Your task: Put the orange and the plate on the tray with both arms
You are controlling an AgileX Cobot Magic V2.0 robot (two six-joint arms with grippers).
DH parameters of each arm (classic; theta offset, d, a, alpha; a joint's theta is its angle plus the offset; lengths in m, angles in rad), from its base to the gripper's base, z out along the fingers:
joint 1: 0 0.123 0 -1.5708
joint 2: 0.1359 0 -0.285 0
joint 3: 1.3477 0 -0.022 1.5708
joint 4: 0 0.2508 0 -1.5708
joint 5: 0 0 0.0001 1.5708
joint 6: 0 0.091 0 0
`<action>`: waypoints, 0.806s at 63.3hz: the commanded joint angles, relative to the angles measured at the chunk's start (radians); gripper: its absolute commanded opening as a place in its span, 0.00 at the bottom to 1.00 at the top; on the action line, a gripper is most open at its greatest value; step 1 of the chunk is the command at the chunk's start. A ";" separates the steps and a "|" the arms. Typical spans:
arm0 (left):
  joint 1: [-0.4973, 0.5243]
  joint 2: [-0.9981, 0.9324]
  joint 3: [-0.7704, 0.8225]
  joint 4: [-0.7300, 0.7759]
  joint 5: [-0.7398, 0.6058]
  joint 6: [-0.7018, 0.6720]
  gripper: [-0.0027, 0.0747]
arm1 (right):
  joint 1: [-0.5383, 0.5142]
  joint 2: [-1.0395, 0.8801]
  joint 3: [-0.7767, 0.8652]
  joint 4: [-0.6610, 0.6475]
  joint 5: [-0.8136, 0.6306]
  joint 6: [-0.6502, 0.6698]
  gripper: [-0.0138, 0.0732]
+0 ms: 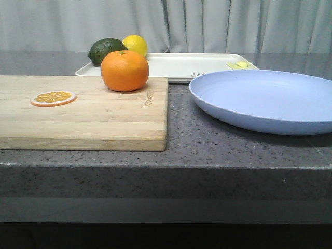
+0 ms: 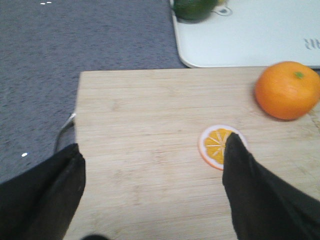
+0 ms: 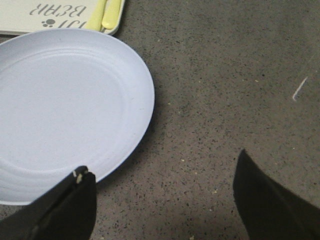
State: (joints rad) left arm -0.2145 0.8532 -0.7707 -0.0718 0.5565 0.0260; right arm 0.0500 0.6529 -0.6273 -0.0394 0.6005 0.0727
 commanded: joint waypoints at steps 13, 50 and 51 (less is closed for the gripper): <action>-0.235 0.231 -0.196 0.047 -0.082 0.032 0.77 | 0.027 0.005 -0.038 -0.010 -0.049 -0.029 0.83; -0.353 0.745 -0.637 0.086 -0.061 0.032 0.89 | 0.027 0.005 -0.038 -0.010 -0.046 -0.029 0.83; -0.353 0.755 -0.644 0.086 -0.058 0.032 0.89 | 0.027 0.005 -0.038 -0.010 -0.046 -0.029 0.83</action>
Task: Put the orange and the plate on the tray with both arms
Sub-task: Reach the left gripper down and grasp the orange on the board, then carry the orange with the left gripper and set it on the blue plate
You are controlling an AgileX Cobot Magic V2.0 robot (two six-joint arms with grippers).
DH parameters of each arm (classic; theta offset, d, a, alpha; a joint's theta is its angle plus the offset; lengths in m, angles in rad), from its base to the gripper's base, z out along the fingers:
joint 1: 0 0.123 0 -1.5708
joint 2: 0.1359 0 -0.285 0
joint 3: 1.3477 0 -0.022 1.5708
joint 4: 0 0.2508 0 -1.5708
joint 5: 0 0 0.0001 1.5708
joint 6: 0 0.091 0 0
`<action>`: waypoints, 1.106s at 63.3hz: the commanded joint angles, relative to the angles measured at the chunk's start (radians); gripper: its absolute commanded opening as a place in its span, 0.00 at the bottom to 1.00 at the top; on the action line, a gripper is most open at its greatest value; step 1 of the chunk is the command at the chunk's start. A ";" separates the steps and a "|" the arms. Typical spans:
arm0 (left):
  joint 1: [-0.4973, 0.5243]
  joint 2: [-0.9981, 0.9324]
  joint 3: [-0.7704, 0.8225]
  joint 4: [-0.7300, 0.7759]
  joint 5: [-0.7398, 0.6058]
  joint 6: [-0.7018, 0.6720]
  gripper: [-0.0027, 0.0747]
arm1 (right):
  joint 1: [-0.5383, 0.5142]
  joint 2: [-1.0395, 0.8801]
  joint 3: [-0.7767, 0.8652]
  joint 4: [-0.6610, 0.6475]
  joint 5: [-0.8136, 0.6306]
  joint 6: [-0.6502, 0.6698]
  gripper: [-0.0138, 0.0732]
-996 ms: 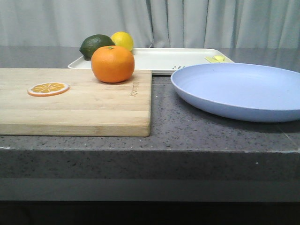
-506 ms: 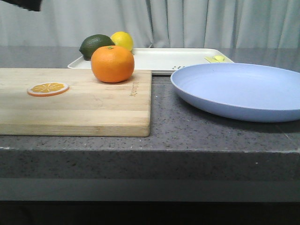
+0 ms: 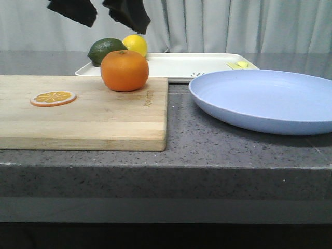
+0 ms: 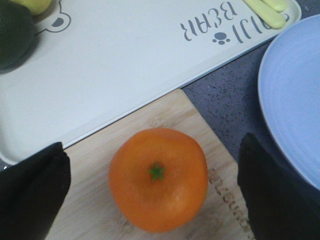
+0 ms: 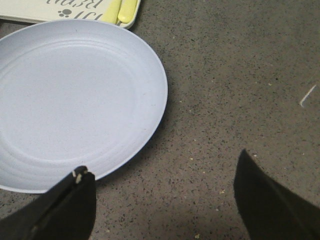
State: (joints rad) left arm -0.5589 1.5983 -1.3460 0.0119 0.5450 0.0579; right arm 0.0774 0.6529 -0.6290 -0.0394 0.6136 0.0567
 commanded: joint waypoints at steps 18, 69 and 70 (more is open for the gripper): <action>-0.008 0.137 -0.115 0.003 -0.029 0.000 0.89 | 0.000 0.005 -0.037 -0.010 -0.059 -0.013 0.83; -0.148 0.174 -0.338 0.003 0.120 0.000 0.54 | 0.000 0.005 -0.037 -0.010 -0.059 -0.013 0.83; -0.157 0.178 -0.346 0.003 0.120 0.000 0.54 | 0.000 0.005 -0.037 -0.010 -0.059 -0.013 0.83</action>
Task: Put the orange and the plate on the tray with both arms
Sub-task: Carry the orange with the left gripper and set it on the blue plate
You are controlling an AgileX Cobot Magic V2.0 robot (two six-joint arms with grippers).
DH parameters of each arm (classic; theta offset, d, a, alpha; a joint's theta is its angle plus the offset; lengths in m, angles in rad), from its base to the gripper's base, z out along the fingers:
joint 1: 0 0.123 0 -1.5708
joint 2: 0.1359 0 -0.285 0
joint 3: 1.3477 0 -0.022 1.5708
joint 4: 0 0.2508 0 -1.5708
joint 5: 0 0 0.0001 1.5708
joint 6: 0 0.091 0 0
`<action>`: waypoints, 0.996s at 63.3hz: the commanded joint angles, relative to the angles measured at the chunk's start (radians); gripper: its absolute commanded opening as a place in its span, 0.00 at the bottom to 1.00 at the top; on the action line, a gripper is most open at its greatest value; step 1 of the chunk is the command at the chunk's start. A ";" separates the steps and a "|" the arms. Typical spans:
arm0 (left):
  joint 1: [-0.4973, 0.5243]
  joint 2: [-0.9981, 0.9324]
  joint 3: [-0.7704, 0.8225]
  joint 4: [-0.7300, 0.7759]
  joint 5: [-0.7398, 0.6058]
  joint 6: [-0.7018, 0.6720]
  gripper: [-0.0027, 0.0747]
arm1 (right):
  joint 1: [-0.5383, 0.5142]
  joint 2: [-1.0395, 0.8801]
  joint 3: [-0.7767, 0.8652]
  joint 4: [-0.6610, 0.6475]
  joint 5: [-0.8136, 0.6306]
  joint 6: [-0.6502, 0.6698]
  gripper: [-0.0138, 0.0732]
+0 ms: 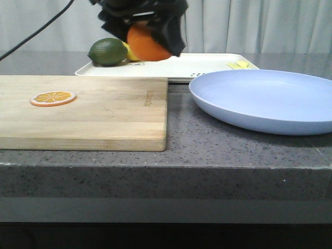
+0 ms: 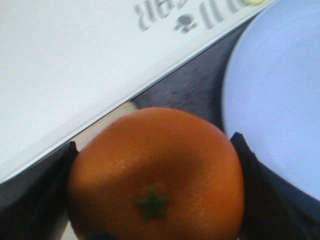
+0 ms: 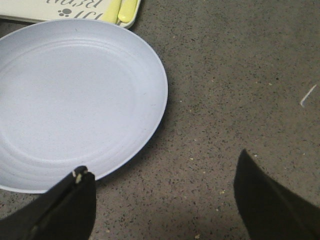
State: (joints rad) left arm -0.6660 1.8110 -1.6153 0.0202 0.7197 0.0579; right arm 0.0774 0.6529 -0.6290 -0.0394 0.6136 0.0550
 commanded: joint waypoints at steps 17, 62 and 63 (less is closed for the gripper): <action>-0.190 0.104 -0.221 -0.006 -0.055 0.000 0.54 | 0.000 0.005 -0.037 -0.010 -0.057 -0.011 0.83; -0.273 0.273 -0.396 -0.006 -0.025 -0.008 0.89 | 0.000 0.005 -0.037 -0.010 -0.056 -0.011 0.83; -0.273 0.271 -0.401 -0.008 -0.021 -0.010 0.89 | 0.000 0.005 -0.037 -0.010 -0.056 -0.011 0.83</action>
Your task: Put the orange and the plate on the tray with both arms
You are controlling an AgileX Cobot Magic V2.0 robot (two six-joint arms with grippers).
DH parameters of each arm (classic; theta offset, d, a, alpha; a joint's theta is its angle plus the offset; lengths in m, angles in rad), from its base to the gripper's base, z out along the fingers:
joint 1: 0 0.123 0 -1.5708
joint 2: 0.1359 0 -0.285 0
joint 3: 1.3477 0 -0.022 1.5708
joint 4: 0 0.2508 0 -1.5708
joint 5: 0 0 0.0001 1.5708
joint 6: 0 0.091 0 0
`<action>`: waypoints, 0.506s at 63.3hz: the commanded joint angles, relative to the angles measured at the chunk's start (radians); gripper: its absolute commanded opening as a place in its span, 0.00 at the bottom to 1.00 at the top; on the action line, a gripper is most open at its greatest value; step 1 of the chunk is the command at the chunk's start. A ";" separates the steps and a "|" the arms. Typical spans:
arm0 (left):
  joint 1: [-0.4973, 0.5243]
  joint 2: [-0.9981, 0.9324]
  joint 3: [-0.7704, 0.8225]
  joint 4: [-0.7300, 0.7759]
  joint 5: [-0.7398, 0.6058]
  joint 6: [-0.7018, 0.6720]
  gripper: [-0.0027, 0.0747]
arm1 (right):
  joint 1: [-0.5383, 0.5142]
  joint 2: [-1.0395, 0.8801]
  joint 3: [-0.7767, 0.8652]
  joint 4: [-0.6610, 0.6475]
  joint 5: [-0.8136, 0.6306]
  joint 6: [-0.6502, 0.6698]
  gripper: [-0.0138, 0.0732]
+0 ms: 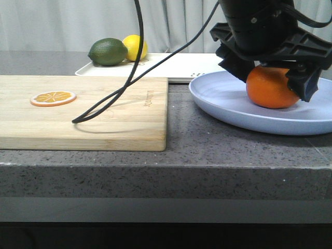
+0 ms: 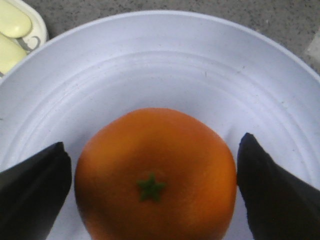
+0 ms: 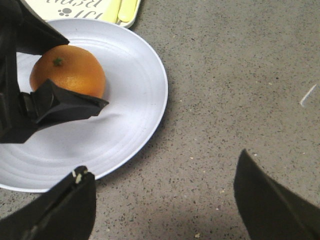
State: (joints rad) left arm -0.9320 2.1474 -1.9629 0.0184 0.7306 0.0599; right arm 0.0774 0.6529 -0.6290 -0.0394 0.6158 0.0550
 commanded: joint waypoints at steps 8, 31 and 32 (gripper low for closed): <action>-0.003 -0.096 -0.088 -0.011 0.008 -0.017 0.89 | 0.000 0.005 -0.037 -0.010 -0.058 -0.011 0.83; 0.072 -0.378 0.061 -0.008 0.011 -0.043 0.89 | 0.000 0.005 -0.037 -0.010 -0.070 -0.011 0.83; 0.077 -0.391 0.076 -0.010 0.009 -0.043 0.89 | 0.000 0.005 -0.037 -0.010 -0.071 -0.011 0.83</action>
State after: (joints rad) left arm -0.8810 1.8781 -1.9200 0.0146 0.7979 0.0310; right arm 0.0774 0.6529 -0.6290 -0.0394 0.6158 0.0550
